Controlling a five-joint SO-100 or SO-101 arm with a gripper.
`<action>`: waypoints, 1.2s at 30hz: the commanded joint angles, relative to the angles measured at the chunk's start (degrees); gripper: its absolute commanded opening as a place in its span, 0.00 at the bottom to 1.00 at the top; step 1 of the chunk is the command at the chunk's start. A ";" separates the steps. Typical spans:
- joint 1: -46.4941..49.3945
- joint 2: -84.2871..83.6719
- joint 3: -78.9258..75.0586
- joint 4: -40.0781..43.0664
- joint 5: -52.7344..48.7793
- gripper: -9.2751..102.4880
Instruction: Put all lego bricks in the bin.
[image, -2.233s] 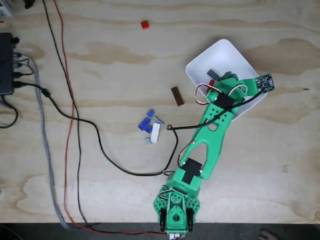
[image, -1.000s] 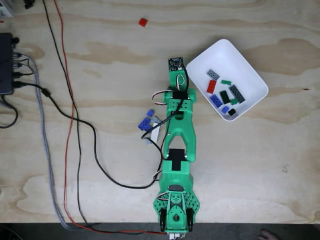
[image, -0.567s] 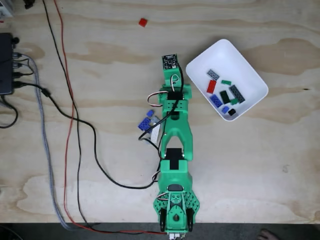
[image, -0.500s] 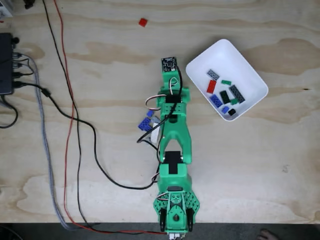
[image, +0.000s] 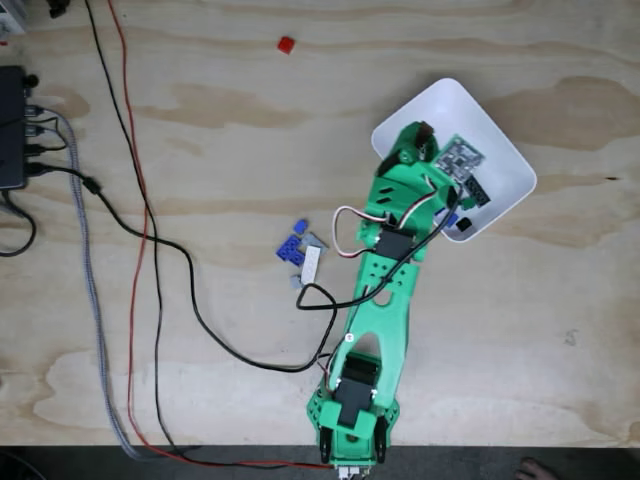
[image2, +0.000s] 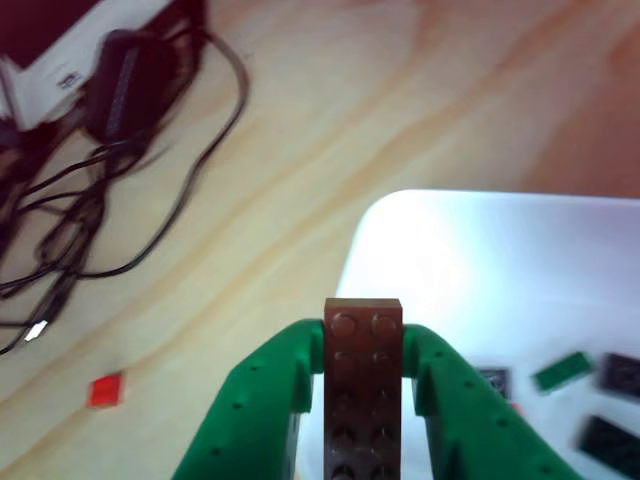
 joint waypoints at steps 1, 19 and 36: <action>8.17 -3.69 1.58 -5.80 -3.78 0.17; -34.98 -0.97 -6.94 42.80 10.90 0.26; -38.06 -21.80 -1.67 28.56 15.21 0.20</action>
